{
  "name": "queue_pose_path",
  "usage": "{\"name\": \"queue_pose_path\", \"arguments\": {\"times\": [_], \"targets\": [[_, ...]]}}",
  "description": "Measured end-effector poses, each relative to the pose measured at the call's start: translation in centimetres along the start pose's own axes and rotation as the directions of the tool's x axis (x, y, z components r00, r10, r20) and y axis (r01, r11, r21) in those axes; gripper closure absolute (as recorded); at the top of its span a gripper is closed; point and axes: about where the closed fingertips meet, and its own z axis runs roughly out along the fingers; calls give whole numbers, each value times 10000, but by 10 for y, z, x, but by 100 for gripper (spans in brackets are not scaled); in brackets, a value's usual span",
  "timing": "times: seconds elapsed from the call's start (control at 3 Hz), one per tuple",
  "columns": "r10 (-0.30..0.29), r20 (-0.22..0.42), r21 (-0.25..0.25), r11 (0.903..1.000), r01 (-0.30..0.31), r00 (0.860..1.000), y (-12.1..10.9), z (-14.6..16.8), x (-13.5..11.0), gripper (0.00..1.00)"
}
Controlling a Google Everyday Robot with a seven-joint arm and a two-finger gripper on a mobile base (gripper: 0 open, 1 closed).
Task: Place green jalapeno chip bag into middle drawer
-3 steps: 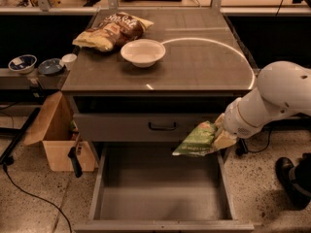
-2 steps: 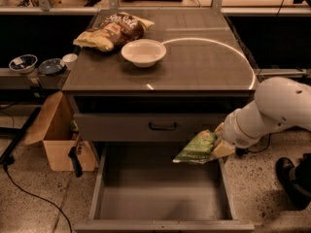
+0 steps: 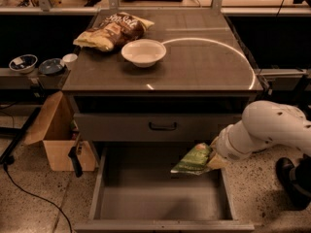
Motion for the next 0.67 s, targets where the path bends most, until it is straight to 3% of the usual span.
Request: {"name": "queue_pose_path", "arguments": {"times": [0.67], "targets": [[564,-643,-379,9975,-590,9963,22,41,20,100]]}}
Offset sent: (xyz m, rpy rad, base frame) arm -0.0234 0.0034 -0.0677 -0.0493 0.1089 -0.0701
